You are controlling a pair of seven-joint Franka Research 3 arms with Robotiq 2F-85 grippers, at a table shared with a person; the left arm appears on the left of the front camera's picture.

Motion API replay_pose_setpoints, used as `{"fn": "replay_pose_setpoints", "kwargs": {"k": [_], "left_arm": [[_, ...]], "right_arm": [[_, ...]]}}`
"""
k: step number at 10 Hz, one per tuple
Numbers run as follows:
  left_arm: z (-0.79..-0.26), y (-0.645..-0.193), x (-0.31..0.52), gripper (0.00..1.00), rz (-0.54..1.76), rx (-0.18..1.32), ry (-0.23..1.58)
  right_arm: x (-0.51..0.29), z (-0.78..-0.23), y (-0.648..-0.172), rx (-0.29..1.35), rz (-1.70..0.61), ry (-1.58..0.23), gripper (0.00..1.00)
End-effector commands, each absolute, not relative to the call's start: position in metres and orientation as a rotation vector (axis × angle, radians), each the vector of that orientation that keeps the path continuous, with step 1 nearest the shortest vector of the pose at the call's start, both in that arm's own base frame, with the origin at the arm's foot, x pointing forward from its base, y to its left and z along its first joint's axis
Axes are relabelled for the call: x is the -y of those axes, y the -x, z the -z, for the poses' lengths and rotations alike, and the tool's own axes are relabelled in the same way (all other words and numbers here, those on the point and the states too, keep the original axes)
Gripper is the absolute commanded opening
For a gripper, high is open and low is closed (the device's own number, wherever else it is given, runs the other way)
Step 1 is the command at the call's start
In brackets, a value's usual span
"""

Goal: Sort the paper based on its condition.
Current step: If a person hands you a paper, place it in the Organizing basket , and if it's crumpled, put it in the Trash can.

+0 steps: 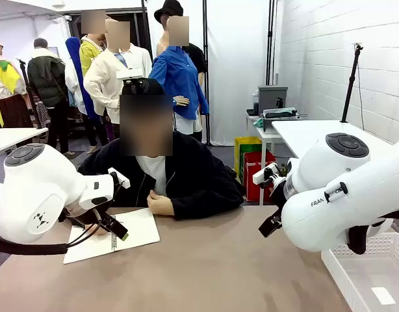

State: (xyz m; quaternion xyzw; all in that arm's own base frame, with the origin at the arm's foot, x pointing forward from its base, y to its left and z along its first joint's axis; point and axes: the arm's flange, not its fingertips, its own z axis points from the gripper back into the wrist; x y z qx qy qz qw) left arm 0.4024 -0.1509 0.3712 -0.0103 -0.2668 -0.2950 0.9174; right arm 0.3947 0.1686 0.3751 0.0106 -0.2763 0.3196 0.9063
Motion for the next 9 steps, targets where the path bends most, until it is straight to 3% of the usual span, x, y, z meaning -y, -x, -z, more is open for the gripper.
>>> {"fn": "replay_pose_setpoints", "kwargs": {"k": [1,9], "left_arm": [[-0.3713,-0.4024,0.1509,1.0,0.607,0.549,0.021],[-0.3713,-0.4024,0.1509,1.0,0.607,0.549,0.021]], "right_arm": [[-0.1686,-0.3751,-0.3947,0.571,-0.66,-0.022,1.0],[-0.1686,-0.3751,-0.3947,0.571,-0.66,-0.022,1.0]]}}
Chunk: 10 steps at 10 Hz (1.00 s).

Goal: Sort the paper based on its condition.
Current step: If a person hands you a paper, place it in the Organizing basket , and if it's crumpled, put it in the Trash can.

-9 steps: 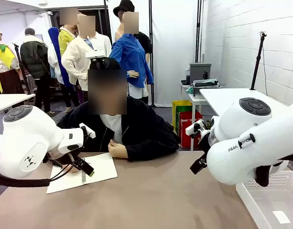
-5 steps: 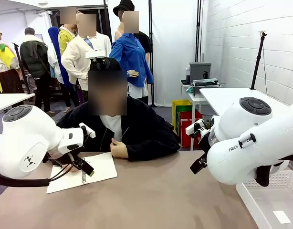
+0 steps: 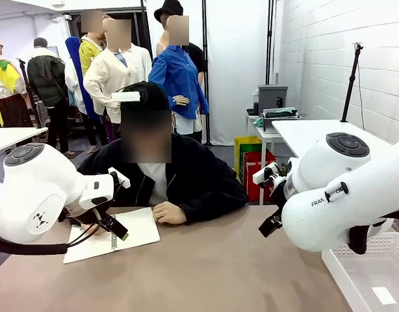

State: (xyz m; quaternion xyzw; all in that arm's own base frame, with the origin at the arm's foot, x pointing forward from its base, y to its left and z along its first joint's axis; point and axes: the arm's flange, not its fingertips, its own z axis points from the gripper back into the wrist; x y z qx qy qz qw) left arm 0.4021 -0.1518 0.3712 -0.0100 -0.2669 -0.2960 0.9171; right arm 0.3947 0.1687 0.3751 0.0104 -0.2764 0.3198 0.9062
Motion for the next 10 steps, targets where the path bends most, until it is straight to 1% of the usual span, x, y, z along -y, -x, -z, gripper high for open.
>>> {"fn": "replay_pose_setpoints", "kwargs": {"k": [1,8,9,10], "left_arm": [[-0.371,-0.402,0.151,1.0,0.607,0.549,0.021],[-0.371,-0.402,0.152,1.0,0.609,0.549,0.021],[-0.384,-0.392,0.15,1.0,0.589,0.602,-0.007],[-0.4,-0.387,0.151,1.0,0.577,0.612,-0.028]], "right_arm": [[-0.169,-0.375,-0.395,0.571,-0.66,-0.022,1.0],[-0.169,-0.375,-0.395,0.571,-0.66,-0.021,1.0],[-0.179,-0.381,-0.387,0.558,-0.666,-0.087,1.0],[-0.186,-0.393,-0.376,0.532,-0.666,-0.139,1.0]]}}
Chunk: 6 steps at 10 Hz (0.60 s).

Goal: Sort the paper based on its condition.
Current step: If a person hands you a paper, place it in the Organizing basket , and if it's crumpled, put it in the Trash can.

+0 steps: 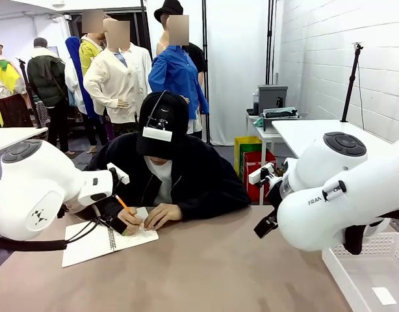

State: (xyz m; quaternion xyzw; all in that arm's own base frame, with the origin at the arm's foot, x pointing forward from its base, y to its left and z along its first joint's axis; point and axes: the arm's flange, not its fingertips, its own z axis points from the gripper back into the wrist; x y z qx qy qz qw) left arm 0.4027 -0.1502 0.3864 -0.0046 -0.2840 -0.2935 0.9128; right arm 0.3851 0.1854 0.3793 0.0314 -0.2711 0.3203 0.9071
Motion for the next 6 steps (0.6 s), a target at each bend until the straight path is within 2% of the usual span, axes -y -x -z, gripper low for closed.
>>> {"fn": "replay_pose_setpoints", "kwargs": {"k": [1,3,6], "left_arm": [[-0.412,-0.38,0.154,1.0,0.567,0.628,-0.039],[-0.429,-0.364,0.158,1.0,0.574,0.668,-0.083],[-0.471,-0.334,0.165,1.0,0.647,0.699,-0.251]], "right_arm": [[-0.19,-0.401,-0.368,0.524,-0.694,-0.163,1.0],[-0.199,-0.414,-0.363,0.508,-0.737,-0.211,1.0],[-0.213,-0.469,-0.345,0.495,-0.824,-0.252,1.0]]}}
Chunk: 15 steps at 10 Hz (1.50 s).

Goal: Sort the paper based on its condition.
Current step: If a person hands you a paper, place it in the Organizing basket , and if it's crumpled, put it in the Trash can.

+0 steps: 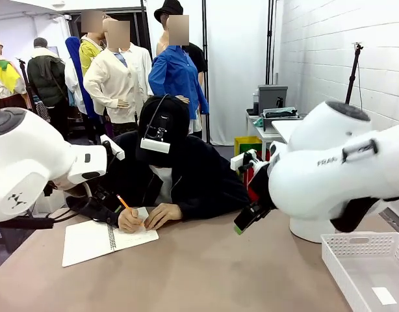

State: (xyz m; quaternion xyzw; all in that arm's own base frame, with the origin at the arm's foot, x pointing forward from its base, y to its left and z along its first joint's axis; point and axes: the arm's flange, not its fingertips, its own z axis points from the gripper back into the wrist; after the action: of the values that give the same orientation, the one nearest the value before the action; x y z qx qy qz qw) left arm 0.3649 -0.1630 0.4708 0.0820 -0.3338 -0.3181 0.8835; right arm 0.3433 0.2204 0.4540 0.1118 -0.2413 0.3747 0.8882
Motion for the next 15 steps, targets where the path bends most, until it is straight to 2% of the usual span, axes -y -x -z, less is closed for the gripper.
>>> {"fn": "replay_pose_setpoints", "kwargs": {"k": [1,3,4,6,7,8,15], "left_arm": [[-0.484,-0.318,0.17,1.0,0.666,0.709,-0.323],[-0.502,-0.29,0.179,1.0,0.703,0.727,-0.406],[-0.504,-0.278,0.179,1.0,0.701,0.768,-0.415],[-0.497,-0.259,0.18,1.0,0.653,0.745,-0.374],[-0.494,-0.266,0.173,1.0,0.636,0.628,-0.188],[-0.533,-0.289,0.196,1.0,0.701,0.755,-0.398],[-0.533,-0.286,0.197,1.0,0.712,0.732,-0.379]], "right_arm": [[-0.213,-0.488,-0.343,0.5,-0.841,-0.262,1.0],[-0.208,-0.528,-0.338,0.499,-0.867,-0.271,1.0],[-0.203,-0.547,-0.337,0.491,-0.867,-0.266,1.0],[-0.197,-0.568,-0.336,0.511,-0.87,-0.202,1.0],[-0.197,-0.563,-0.336,0.533,-0.865,-0.128,1.0],[-0.2,-0.568,-0.333,0.512,-0.851,-0.247,1.0],[-0.201,-0.572,-0.333,0.521,-0.839,-0.228,1.0]]}}
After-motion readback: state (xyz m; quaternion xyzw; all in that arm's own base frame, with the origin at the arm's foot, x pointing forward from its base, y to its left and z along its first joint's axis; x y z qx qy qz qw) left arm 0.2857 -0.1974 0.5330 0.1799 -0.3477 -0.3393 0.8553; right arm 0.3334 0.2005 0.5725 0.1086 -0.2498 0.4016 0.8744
